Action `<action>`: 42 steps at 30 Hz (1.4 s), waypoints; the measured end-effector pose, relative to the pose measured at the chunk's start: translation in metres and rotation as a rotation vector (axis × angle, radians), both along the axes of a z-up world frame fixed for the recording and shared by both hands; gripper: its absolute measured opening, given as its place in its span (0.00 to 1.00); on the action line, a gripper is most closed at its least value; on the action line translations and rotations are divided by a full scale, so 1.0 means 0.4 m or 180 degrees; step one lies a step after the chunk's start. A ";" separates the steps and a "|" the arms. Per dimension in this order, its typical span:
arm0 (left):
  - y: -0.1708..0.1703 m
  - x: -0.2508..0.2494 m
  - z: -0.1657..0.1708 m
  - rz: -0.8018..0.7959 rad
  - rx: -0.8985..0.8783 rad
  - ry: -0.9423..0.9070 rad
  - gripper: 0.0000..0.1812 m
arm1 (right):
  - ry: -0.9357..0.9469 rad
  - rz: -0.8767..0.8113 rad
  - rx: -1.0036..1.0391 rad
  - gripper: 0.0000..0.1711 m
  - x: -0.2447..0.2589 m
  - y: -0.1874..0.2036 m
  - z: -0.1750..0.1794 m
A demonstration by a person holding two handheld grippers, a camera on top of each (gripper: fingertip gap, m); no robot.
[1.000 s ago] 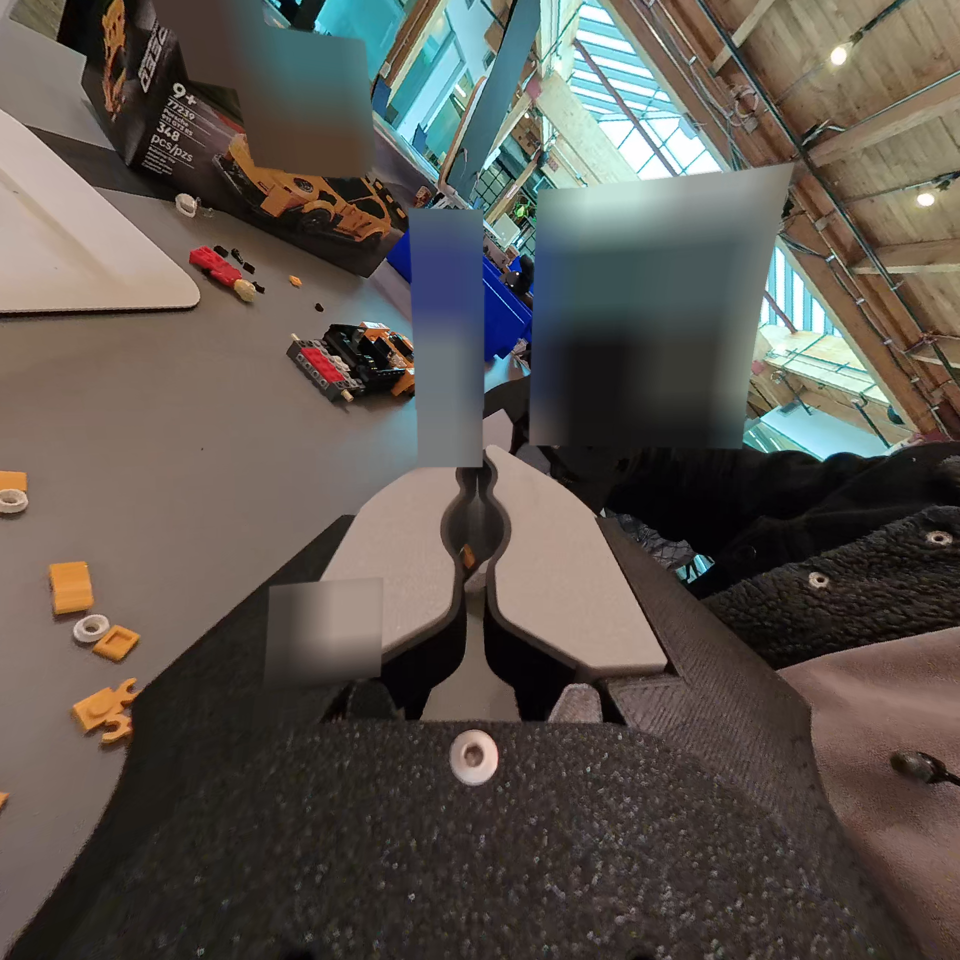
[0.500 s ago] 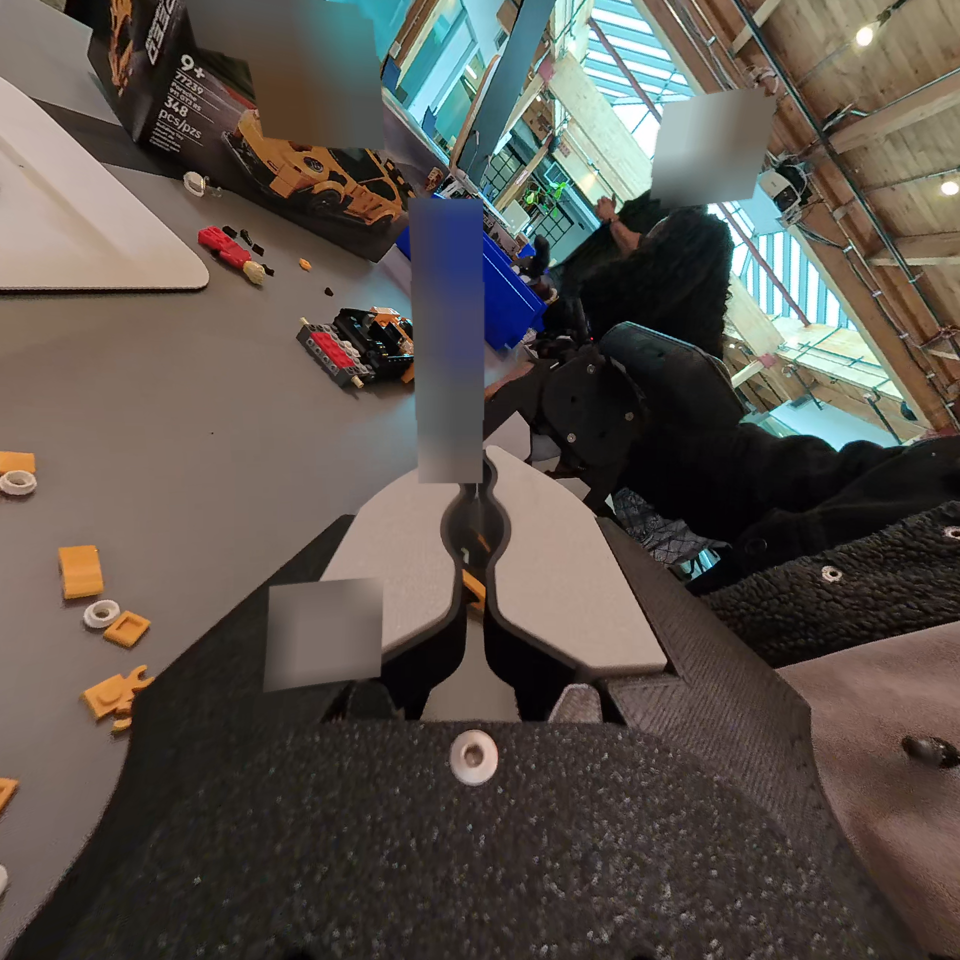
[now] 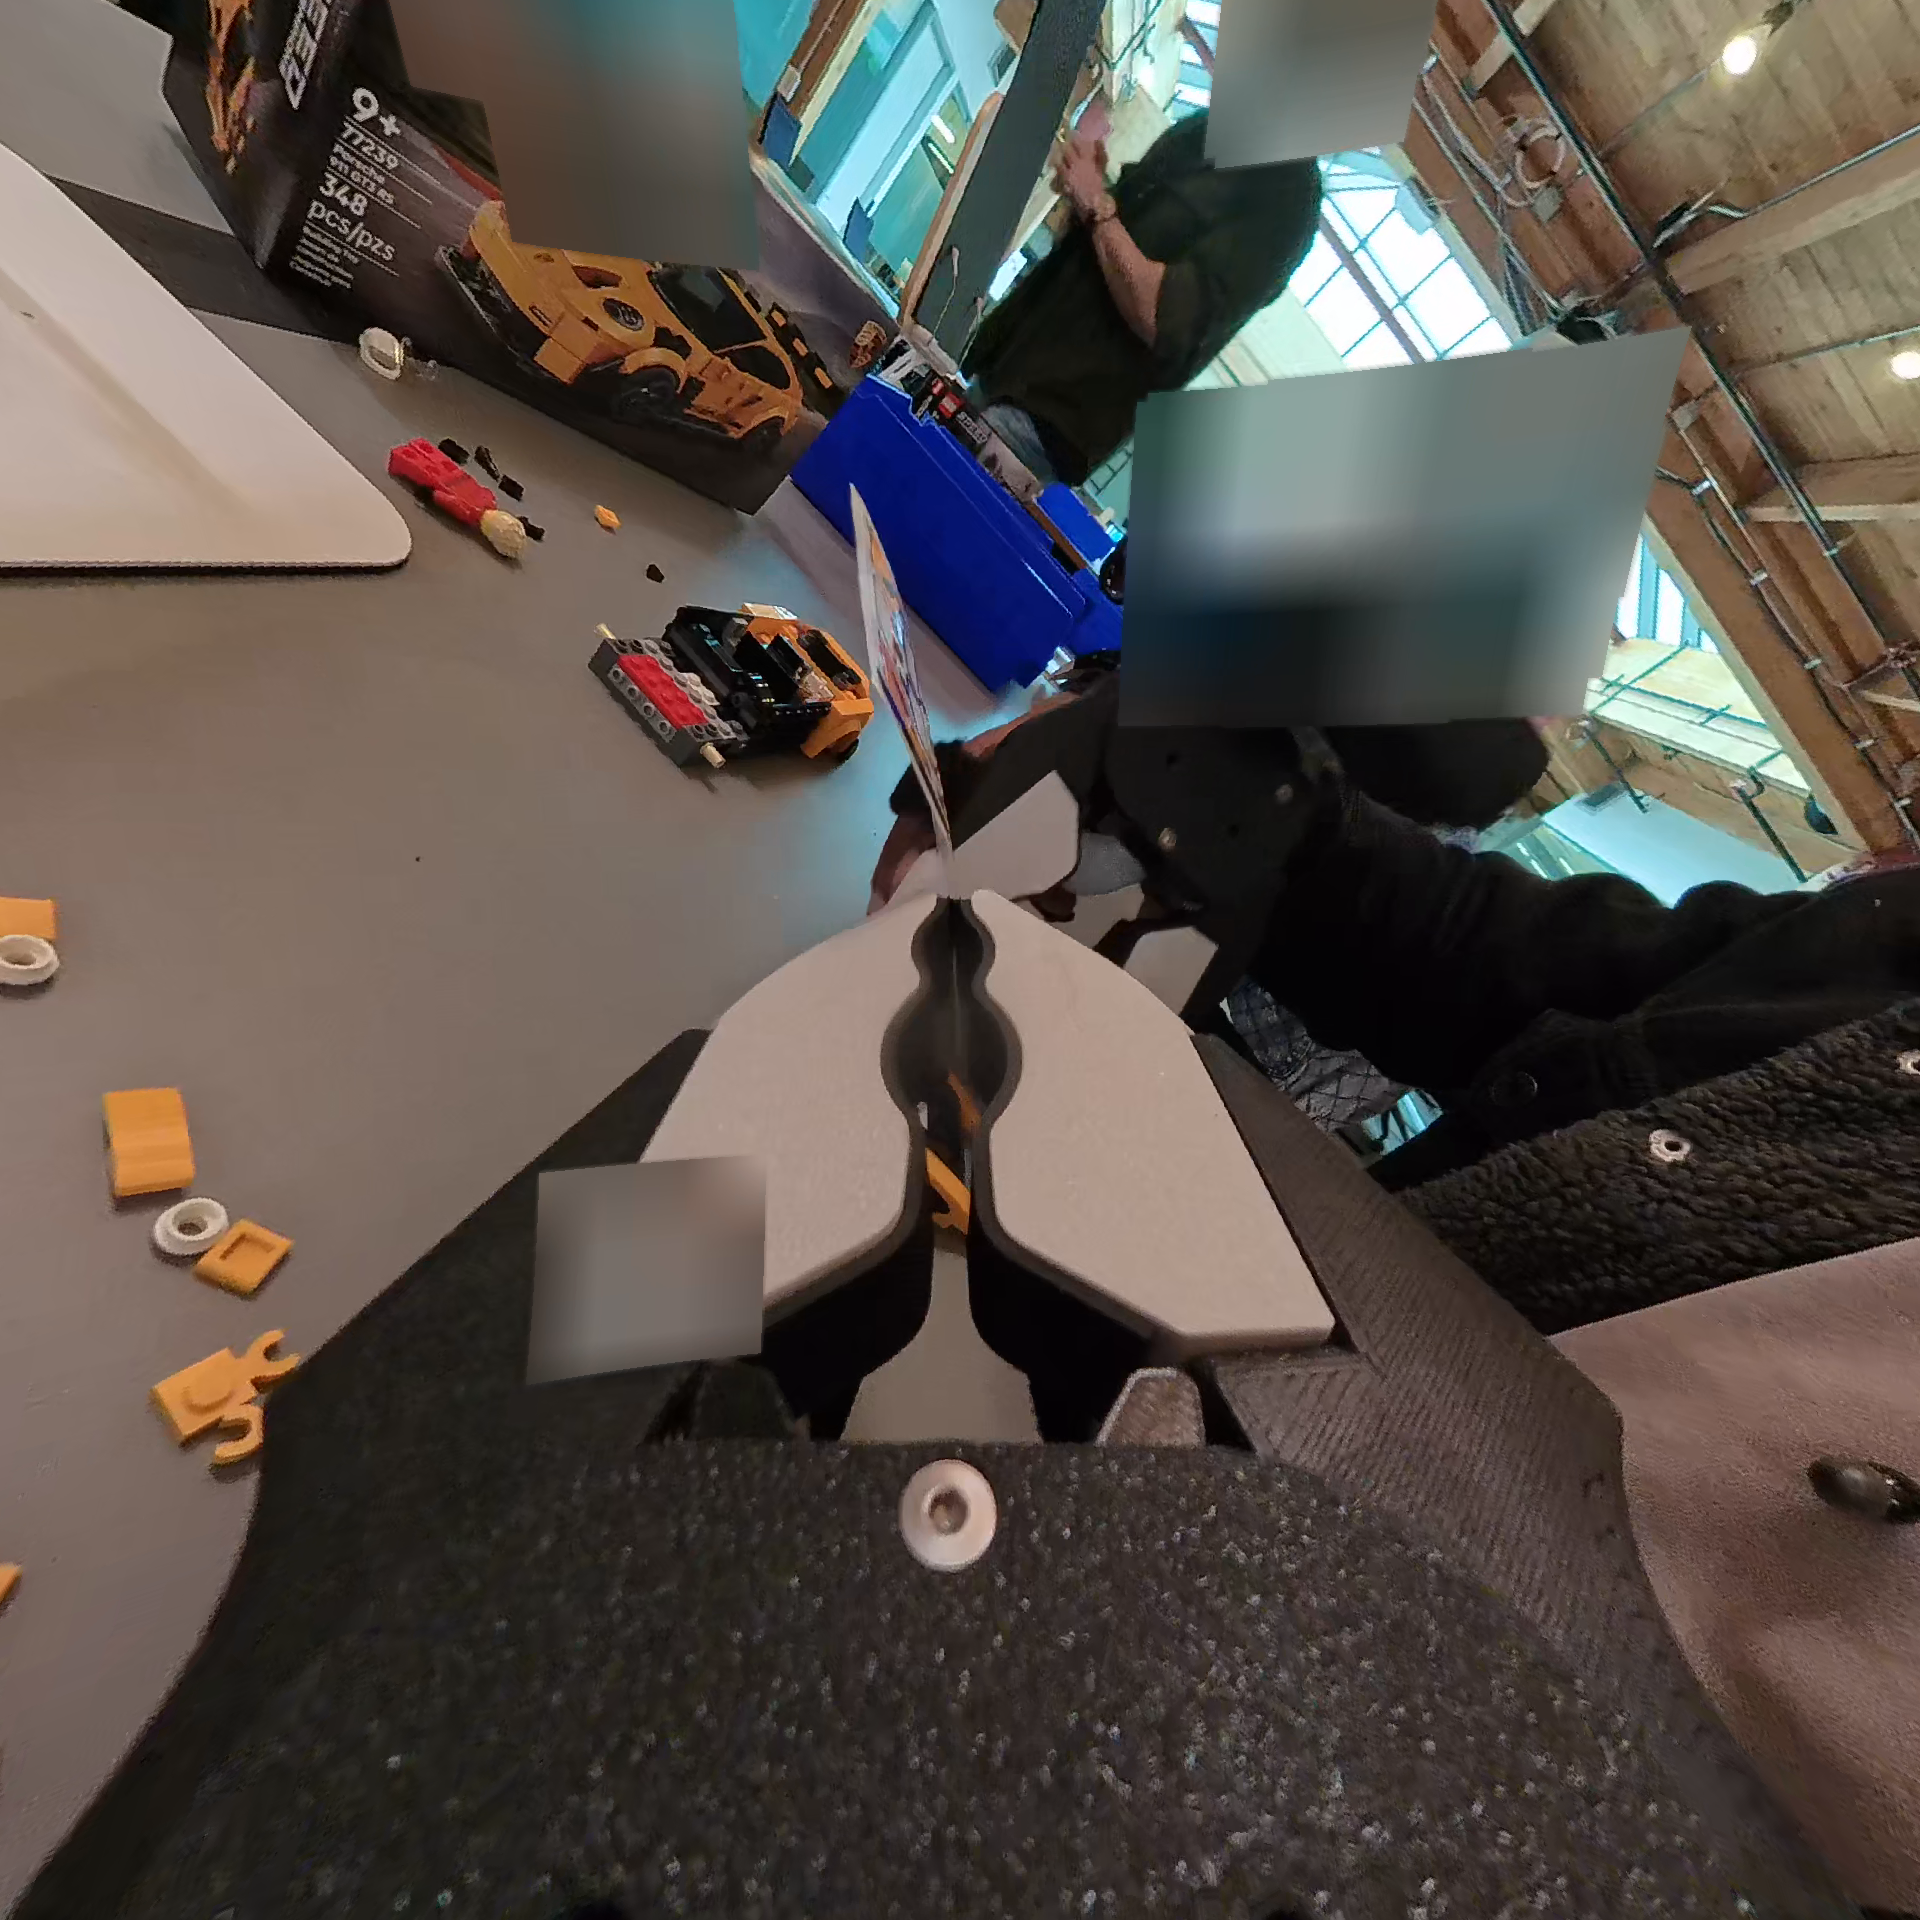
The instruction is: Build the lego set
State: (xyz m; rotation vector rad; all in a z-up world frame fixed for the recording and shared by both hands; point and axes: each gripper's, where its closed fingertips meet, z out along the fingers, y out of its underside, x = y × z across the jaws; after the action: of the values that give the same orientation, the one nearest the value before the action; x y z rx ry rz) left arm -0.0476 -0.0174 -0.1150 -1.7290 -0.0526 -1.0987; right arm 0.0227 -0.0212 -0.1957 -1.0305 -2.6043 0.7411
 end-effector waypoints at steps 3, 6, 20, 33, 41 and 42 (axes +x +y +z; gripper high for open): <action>-0.001 -0.001 0.002 0.0003 0.0008 -0.0008 0.00 | 0.0319 -0.0304 -0.0288 0.38 -0.015 0.015 0.072; -0.002 0.003 0.005 -0.0029 0.0021 -0.0016 0.00 | 0.0677 -0.0754 -0.0652 0.37 -0.031 0.049 0.133; -0.031 0.069 0.026 -0.0488 0.0267 0.0084 0.00 | 0.1220 -0.1837 -0.2588 0.02 -0.085 0.070 0.239; -0.032 0.100 0.068 -0.0424 0.0636 0.0151 0.17 | 0.0924 -0.1869 -0.3411 0.00 -0.072 0.018 0.269; -0.023 0.089 0.068 -0.0251 0.0530 0.0136 0.00 | 0.0888 -0.1756 -0.3366 0.00 -0.078 -0.016 0.257; -0.023 0.089 0.066 -0.0241 0.0503 0.0147 0.00 | 0.0957 -0.1737 -0.3298 0.00 -0.079 -0.015 0.257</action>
State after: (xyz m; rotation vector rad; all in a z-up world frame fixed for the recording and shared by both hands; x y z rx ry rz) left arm -0.0122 -0.0265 -0.0884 -1.6244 0.1264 -1.0879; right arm -0.0090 -0.0270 -0.0930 -1.5866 -1.4690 1.9353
